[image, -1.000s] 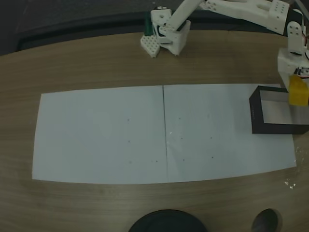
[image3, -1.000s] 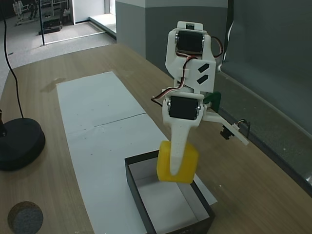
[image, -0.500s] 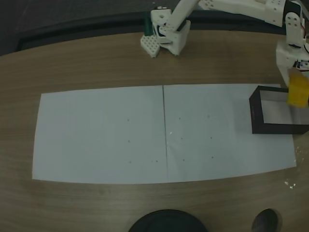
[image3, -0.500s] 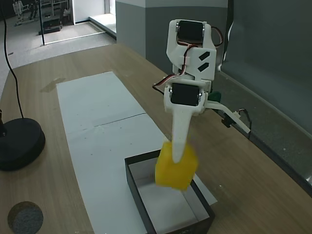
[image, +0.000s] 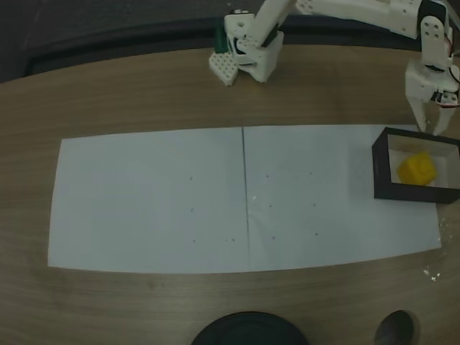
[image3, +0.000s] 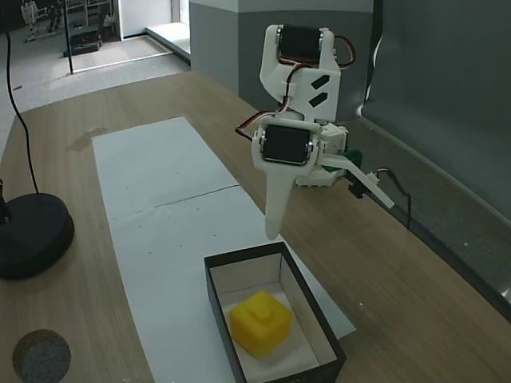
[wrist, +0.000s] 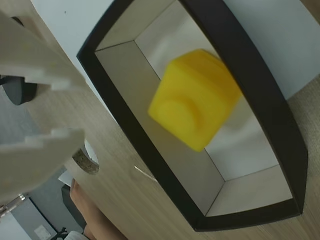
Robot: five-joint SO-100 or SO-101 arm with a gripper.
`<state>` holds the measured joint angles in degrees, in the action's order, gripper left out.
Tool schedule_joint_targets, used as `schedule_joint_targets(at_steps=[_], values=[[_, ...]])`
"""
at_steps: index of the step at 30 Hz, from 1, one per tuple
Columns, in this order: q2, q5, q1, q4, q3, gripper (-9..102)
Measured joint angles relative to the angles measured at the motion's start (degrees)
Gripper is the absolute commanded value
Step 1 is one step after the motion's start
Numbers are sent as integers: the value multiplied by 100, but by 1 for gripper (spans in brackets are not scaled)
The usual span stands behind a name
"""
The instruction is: Grab a yellow square and put it in the box.
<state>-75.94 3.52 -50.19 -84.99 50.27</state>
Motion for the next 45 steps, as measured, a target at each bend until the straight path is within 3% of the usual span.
schedule_joint_targets(at_steps=[8,13,17,29,38,45], values=[[-1740,-387,290,-1099,0,0],[-3463,-387,1318,-1380,193,0],[-5080,-387,2145,-1362,1485,0],[-10020,-387,3551,202,6688,0],[-11180,-387,5036,1310,8728,0],[-12138,-387,5212,2101,10257,0]])
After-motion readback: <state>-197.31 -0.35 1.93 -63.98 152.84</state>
